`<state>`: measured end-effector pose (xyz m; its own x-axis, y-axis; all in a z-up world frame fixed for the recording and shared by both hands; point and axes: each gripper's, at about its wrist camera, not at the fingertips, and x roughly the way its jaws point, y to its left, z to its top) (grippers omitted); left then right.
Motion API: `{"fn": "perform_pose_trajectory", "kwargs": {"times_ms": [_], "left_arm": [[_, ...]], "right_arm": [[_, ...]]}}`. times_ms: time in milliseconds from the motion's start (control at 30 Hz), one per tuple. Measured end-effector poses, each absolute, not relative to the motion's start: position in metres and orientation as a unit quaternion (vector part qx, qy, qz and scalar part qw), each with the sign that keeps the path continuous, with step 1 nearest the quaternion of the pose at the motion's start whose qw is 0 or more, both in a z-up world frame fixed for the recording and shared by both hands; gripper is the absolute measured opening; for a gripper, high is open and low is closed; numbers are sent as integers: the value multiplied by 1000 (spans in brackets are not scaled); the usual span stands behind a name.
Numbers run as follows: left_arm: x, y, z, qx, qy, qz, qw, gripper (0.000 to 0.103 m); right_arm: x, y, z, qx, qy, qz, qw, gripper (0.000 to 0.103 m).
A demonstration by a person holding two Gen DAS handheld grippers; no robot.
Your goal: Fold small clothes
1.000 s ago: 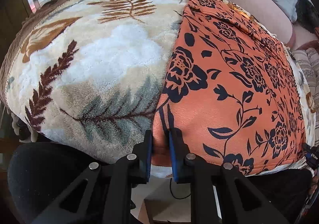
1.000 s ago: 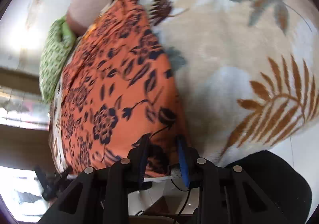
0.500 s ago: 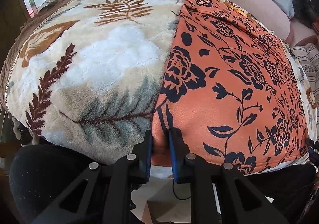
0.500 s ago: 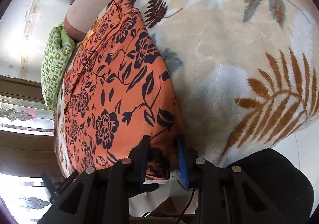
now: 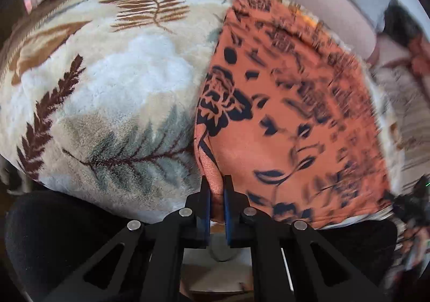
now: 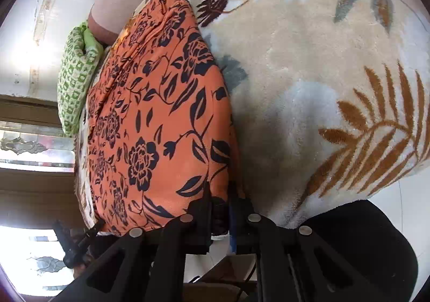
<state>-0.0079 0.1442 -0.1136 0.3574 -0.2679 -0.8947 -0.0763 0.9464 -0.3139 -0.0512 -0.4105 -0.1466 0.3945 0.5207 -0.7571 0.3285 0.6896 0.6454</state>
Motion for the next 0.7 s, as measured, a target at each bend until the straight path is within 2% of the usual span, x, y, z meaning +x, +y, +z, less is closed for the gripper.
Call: {"fn": "perform_pose_trajectory", "kwargs": {"times_ms": [233,400,533,700], "left_arm": [[7,155,-78,-199,517,-72,830,8],[12,155,-93,-202,550,-54,809,7],[17,154,-77,-187,539,-68,818,8],[71,149,-36,-174,505,-97,840,8]], "right_arm": [[-43,-440,-109,478,437,137,749,9],[-37,-448,-131,503,439,124,734,9],[-36,-453,-127,499,432,131,740,9],[5,-461,-95,490,403,158,756,9]]}}
